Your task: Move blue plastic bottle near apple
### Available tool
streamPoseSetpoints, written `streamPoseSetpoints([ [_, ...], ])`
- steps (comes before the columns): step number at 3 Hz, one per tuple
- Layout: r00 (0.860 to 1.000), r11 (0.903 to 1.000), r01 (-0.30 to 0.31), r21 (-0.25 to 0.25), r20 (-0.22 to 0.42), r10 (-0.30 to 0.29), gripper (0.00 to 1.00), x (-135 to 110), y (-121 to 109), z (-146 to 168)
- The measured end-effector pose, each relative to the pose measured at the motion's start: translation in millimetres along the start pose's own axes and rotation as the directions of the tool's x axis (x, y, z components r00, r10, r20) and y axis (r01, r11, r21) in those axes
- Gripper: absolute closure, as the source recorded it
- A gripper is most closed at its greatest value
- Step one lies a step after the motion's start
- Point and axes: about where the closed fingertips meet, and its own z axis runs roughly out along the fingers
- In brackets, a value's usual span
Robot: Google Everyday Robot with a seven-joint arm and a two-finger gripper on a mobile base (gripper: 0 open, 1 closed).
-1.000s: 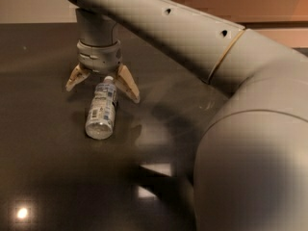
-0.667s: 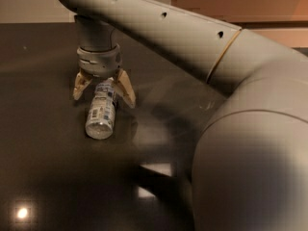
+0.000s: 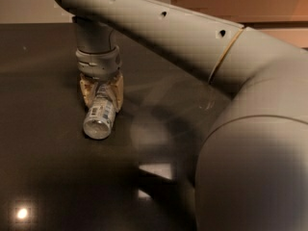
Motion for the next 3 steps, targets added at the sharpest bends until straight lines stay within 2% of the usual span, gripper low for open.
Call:
streamPoseSetpoints([
  [1, 1.0, 0.9999, -0.009, 0.014, -0.012, 0.01, 0.87, -7, 15, -14],
  [2, 0.998, 0.9978, -0.054, 0.039, -0.033, 0.055, 1.0, -18, 46, -31],
  [3, 0.987, 0.9872, -0.146, 0.063, -0.053, 0.15, 1.0, -25, 95, -42],
])
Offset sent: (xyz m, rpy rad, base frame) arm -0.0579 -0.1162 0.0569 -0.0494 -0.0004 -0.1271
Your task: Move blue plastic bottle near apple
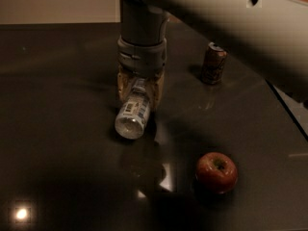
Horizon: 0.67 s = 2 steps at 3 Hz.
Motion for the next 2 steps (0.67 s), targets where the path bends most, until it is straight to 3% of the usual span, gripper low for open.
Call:
streamPoseSetpoints([
  [2, 0.989, 0.9893, -0.146, -0.006, -0.026, 0.146, 1.0, 6, 76, -3],
])
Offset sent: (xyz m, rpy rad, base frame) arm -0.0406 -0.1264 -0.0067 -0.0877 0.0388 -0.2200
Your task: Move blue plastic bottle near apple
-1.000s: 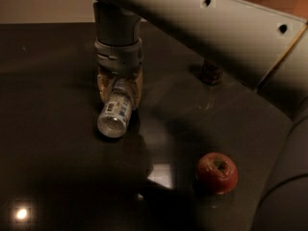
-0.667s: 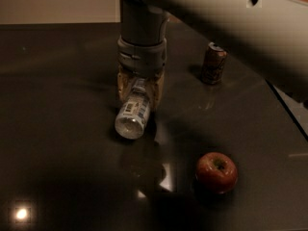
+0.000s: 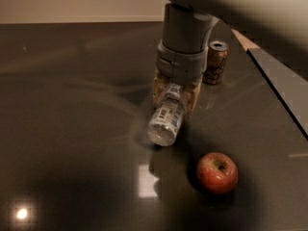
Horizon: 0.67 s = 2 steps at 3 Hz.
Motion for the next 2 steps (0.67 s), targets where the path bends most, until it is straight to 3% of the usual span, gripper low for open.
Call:
streamPoseSetpoints([
  [2, 0.997, 0.9958, -0.082, -0.04, -0.011, 0.082, 1.0, 6, 46, 12],
])
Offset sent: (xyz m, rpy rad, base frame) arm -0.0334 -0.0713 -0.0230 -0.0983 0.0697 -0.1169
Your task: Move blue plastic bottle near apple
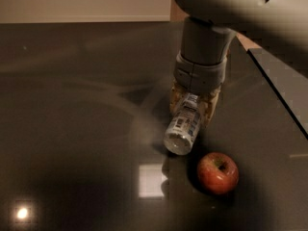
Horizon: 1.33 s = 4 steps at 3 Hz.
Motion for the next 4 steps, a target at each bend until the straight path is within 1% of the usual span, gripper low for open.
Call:
streamPoseSetpoints([
  [1, 1.0, 0.9996, -0.027, -0.011, 0.003, 0.027, 0.84, 0.5, 15.3, 6.5],
  [2, 0.999, 0.9991, -0.038, -0.019, 0.006, 0.038, 0.59, -1.0, 23.0, 11.6],
  [3, 0.999, 0.999, -0.035, -0.027, 0.008, 0.035, 0.36, -2.5, 24.1, 16.3],
  [4, 0.999, 0.9993, -0.036, -0.013, 0.001, 0.036, 0.13, -0.8, 21.1, 16.2],
])
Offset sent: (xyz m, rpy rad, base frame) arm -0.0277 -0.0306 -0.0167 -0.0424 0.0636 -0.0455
